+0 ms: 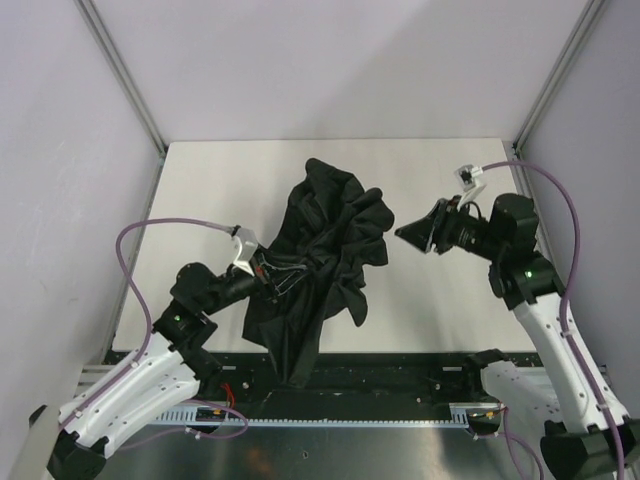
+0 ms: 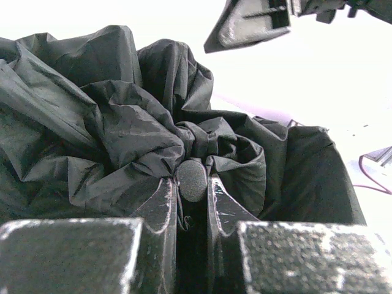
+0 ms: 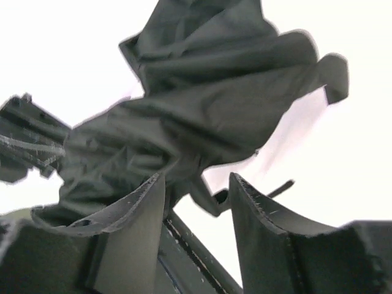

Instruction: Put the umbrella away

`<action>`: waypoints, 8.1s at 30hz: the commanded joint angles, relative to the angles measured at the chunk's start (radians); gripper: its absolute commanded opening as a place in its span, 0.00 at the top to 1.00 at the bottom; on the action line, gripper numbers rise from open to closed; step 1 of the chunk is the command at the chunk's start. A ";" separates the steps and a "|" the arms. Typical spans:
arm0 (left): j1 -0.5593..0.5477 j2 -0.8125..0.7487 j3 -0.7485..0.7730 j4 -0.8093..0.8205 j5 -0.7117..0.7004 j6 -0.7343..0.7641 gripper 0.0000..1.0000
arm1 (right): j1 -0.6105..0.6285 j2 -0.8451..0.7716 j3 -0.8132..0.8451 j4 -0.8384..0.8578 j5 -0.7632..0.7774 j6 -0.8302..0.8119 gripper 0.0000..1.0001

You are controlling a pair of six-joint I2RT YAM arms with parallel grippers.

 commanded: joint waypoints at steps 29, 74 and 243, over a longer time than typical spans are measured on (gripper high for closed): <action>0.022 0.230 0.147 0.188 0.181 -0.258 1.00 | 0.120 0.218 0.148 0.199 -0.081 0.016 0.07; 0.176 0.239 0.136 0.254 0.214 -0.540 1.00 | 0.796 -0.092 0.007 0.036 0.758 -0.074 0.01; -0.039 0.307 0.455 -0.618 -0.430 0.149 0.67 | 0.046 0.010 -0.035 0.324 -0.608 0.085 1.00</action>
